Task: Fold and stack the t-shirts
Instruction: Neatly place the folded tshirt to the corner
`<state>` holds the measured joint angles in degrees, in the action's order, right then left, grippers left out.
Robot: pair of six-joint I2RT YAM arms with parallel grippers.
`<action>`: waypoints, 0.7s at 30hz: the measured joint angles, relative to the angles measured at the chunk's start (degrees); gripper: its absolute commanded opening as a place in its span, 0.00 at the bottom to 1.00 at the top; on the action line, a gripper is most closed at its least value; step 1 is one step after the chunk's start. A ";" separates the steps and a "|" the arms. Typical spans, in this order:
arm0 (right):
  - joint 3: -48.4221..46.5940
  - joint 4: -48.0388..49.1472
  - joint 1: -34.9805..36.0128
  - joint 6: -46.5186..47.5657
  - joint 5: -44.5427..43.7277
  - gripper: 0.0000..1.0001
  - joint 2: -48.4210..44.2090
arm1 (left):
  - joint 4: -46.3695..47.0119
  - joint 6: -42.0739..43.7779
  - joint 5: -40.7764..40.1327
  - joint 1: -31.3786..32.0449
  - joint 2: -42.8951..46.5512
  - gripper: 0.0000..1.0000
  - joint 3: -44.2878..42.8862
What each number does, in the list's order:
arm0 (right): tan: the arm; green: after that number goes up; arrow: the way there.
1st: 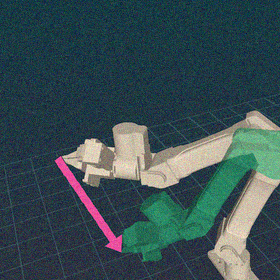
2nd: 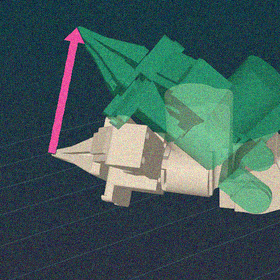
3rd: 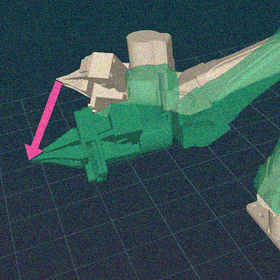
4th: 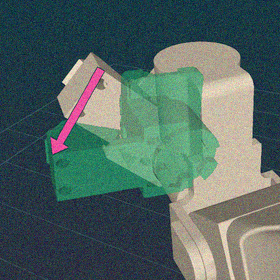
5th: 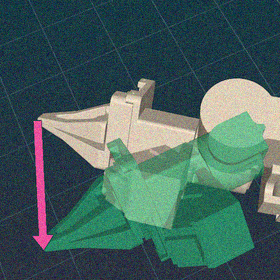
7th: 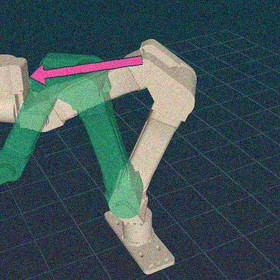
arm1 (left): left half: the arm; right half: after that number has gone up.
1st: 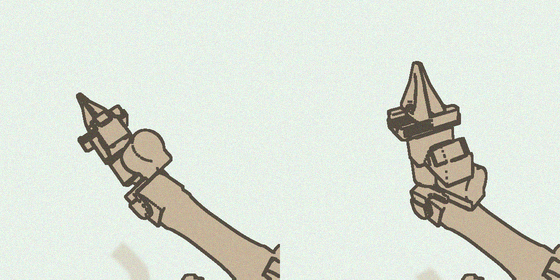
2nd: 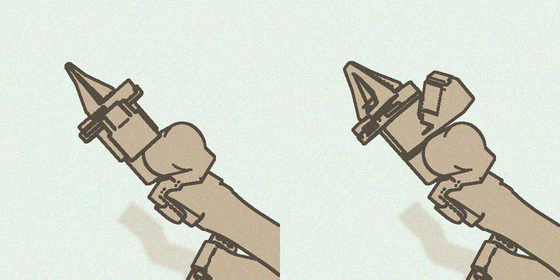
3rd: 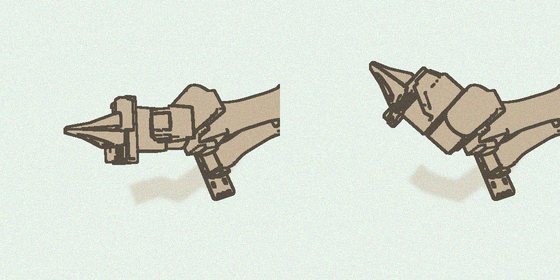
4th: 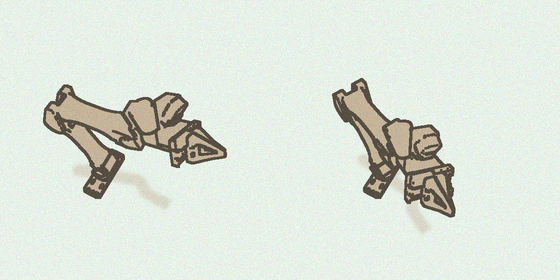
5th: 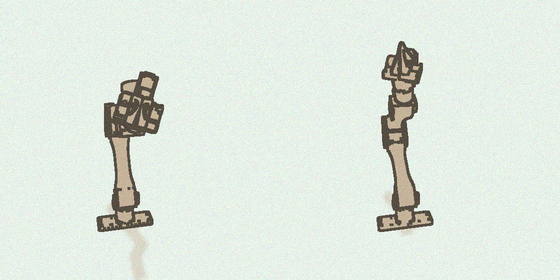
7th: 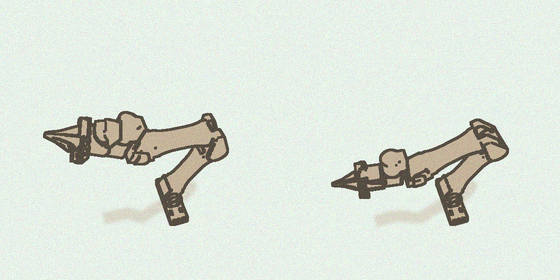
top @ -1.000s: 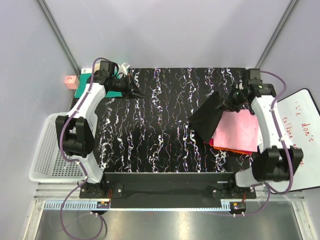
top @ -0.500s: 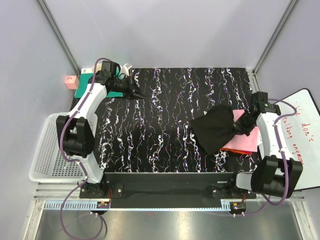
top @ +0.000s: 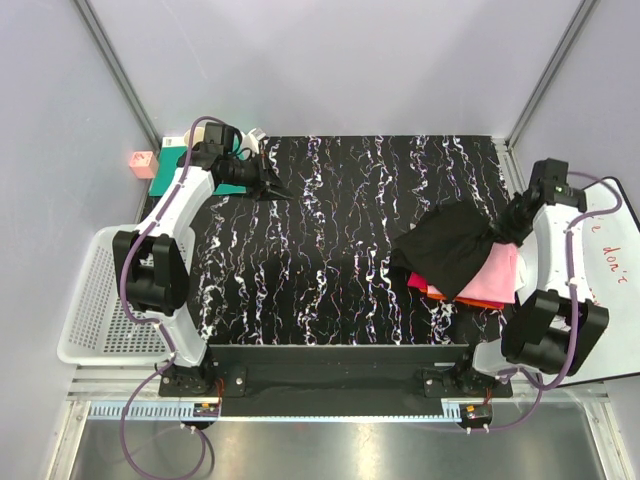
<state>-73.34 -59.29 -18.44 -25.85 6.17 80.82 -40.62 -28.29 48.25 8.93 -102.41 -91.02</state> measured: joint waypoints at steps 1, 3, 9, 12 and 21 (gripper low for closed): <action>-2.14 0.07 -0.07 0.68 -0.24 0.00 0.46 | -0.02 0.00 0.00 0.02 0.00 0.05 0.00; -4.90 0.28 -0.24 1.64 -0.59 0.00 1.55 | -0.02 0.00 0.00 0.09 -0.02 0.05 0.02; -6.91 1.20 -3.17 3.13 -0.76 0.00 7.08 | -0.07 0.04 0.02 0.20 -0.09 0.05 0.02; -4.24 1.77 -4.92 3.52 -0.90 0.00 8.26 | -0.15 0.24 0.02 0.20 -0.09 0.05 0.02; 2.03 2.23 -8.72 5.35 -4.20 0.00 10.95 | -0.48 0.48 0.00 0.39 -0.09 0.05 0.02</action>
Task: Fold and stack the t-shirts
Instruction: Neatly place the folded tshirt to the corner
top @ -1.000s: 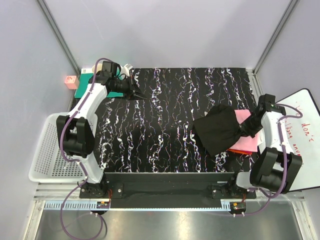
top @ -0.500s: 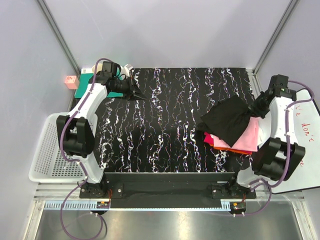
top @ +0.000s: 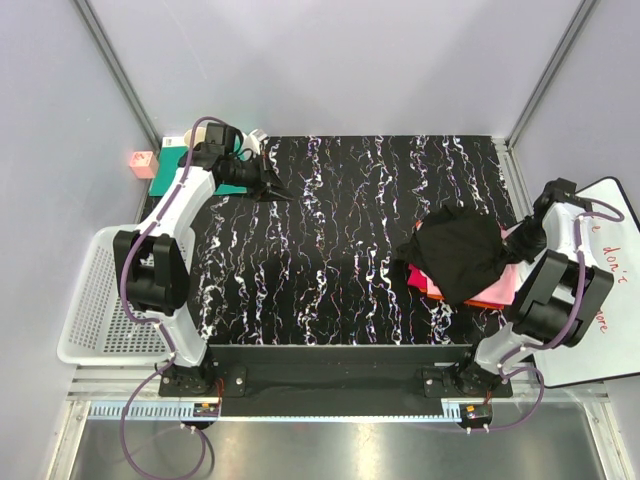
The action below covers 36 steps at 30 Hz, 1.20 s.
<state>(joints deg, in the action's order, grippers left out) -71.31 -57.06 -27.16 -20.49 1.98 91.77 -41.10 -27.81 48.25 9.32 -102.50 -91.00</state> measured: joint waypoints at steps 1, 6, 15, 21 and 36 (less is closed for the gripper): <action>0.04 0.04 -0.15 0.00 -0.31 0.00 0.26 | 0.00 0.00 0.00 0.07 0.00 0.05 0.00; 0.09 0.66 -0.39 -0.04 -1.64 0.13 2.73 | -0.02 0.02 0.00 0.33 0.00 0.05 0.00; -3.26 -0.87 -1.05 2.62 -0.33 1.00 3.17 | -0.11 0.76 -0.02 0.76 0.00 0.09 0.00; -8.37 -1.77 -0.61 2.62 5.22 1.00 -8.04 | -0.52 1.44 -0.94 2.67 0.00 0.48 1.11; -3.65 1.84 0.94 3.80 14.69 1.00 -9.27 | 20.65 -17.84 -1.92 23.63 -8.26 0.99 3.48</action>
<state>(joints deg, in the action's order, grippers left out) -74.96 -55.22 -26.22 -16.69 16.67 82.50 -20.45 -45.65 46.33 32.95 -110.76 -87.53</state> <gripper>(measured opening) 0.994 0.987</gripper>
